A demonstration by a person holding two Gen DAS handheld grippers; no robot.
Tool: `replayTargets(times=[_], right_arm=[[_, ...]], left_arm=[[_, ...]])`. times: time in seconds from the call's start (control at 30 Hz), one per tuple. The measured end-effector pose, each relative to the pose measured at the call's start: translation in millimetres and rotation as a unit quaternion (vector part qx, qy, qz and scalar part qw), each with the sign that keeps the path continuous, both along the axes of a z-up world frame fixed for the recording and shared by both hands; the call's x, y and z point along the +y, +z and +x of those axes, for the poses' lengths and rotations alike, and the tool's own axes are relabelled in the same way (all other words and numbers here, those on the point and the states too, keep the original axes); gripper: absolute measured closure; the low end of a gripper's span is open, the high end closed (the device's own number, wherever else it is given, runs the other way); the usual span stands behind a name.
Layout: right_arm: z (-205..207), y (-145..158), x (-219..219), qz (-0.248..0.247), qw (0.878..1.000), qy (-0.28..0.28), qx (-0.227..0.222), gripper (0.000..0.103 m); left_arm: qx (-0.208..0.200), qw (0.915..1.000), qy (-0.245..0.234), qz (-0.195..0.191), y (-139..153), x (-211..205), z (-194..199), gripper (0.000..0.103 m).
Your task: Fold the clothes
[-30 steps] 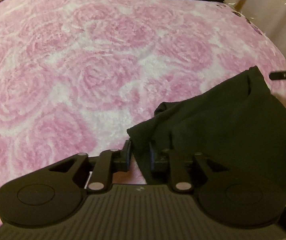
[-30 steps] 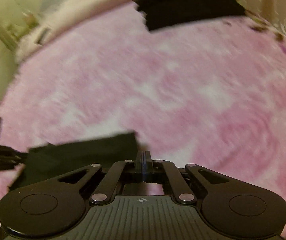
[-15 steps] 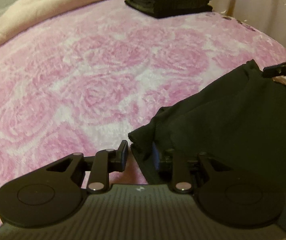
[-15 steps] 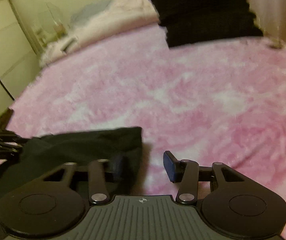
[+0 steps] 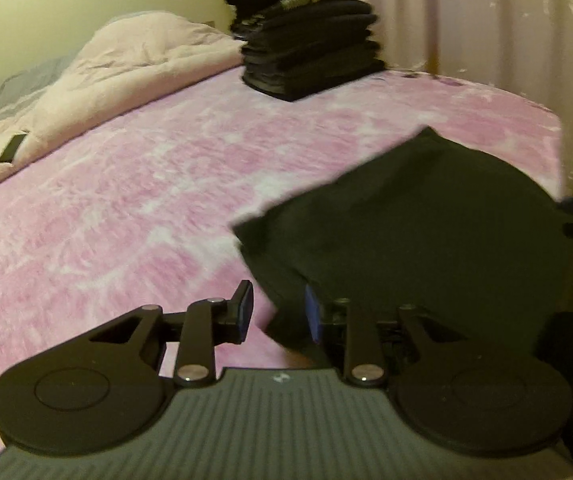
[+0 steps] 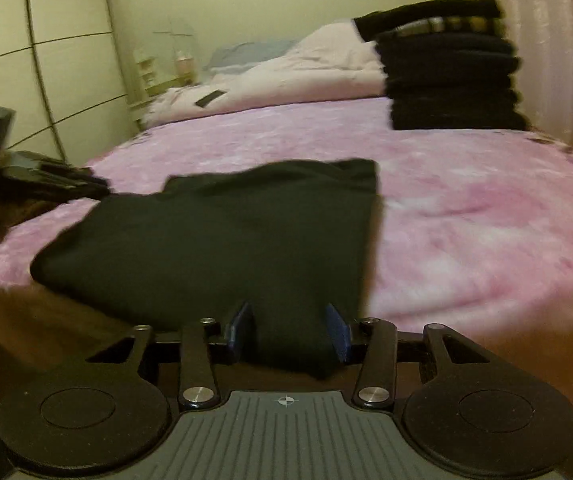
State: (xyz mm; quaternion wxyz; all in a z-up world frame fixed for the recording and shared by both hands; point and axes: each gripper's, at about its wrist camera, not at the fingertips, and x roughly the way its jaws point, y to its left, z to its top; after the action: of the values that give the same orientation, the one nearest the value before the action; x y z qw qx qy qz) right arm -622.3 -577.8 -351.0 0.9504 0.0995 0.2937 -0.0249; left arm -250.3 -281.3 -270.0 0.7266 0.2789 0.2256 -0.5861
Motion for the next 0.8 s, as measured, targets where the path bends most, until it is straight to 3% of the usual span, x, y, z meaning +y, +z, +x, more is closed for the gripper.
replayTargets(times=[0.1,0.23,0.4,0.57,0.63,0.73,0.8], right_arm=[[-17.5,18.1,6.7,0.001,1.0,-0.023,-0.013,0.058],[-19.0,28.5,18.6,0.016,0.999,-0.005,-0.048,0.058],[13.2,6.3,22.1,0.026,1.0,-0.009,0.003,0.058],[11.2,11.2,30.7,0.019,0.999,-0.031,-0.002,0.058],[13.3,12.4,33.8,0.019,0.999,-0.038,-0.002,0.058],[17.2,8.5,34.4,0.014,0.999,-0.044,0.011,0.058],[16.4,9.3,34.4,0.016,0.999,-0.046,0.014,0.058]], left_arm=[[-0.01,0.9999,-0.005,0.0,-3.1,18.1,-27.4,0.08],[0.001,0.9996,0.023,-0.019,-12.9,35.3,-39.9,0.08],[0.025,0.9971,0.065,-0.032,-9.2,53.7,-31.6,0.08],[0.046,0.9953,0.049,-0.069,10.1,54.3,-38.1,0.08],[0.052,0.9968,0.028,-0.054,3.3,43.2,-42.2,0.08],[0.041,0.9986,0.031,0.008,-25.7,23.1,-40.1,0.071],[0.052,0.9978,0.042,0.002,-31.9,24.3,-34.9,0.067]])
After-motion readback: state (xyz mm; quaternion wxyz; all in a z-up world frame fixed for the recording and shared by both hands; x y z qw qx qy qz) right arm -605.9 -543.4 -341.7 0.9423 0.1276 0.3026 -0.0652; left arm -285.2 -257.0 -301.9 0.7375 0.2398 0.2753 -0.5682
